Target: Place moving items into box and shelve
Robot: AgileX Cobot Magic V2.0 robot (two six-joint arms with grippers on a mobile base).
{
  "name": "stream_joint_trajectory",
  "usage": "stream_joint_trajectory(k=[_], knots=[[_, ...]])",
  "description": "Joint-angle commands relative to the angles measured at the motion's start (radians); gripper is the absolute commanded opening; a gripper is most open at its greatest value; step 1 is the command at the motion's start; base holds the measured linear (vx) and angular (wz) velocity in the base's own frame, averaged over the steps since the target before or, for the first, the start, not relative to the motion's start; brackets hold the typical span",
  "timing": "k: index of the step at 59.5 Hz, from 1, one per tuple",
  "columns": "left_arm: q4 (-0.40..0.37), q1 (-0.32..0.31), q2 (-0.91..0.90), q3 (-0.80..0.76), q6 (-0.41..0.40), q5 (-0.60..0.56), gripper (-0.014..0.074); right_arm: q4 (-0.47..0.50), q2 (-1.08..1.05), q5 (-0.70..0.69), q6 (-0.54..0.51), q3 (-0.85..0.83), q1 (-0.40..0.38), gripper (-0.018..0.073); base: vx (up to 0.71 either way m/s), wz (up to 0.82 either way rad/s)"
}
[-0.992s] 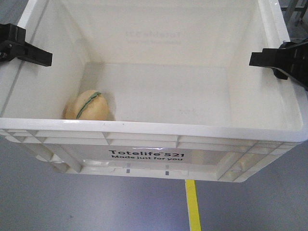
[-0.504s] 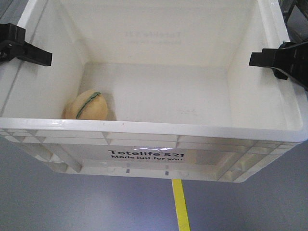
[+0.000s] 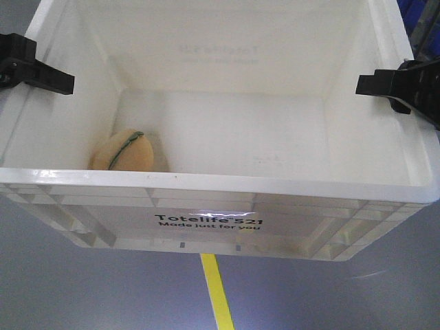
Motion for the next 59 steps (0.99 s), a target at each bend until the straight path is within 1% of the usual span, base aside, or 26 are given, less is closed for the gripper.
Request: stream_joint_trajectory(k=[1, 26, 59], knots=[[-0.19, -0.011, -0.041, -0.044, 0.019, -0.043, -0.0003, 0.079, -0.025, -0.157, -0.009, -0.044, 0.009, -0.0006, 0.42, -0.38], [-0.19, -0.011, -0.041, -0.044, 0.019, -0.043, -0.0003, 0.079, -0.025, -0.157, -0.009, -0.044, 0.009, -0.0006, 0.41, -0.48], [-0.189, -0.011, -0.041, -0.044, 0.019, -0.043, -0.0003, 0.079, -0.025, -0.157, -0.009, -0.044, 0.009, -0.0006, 0.35, -0.64]])
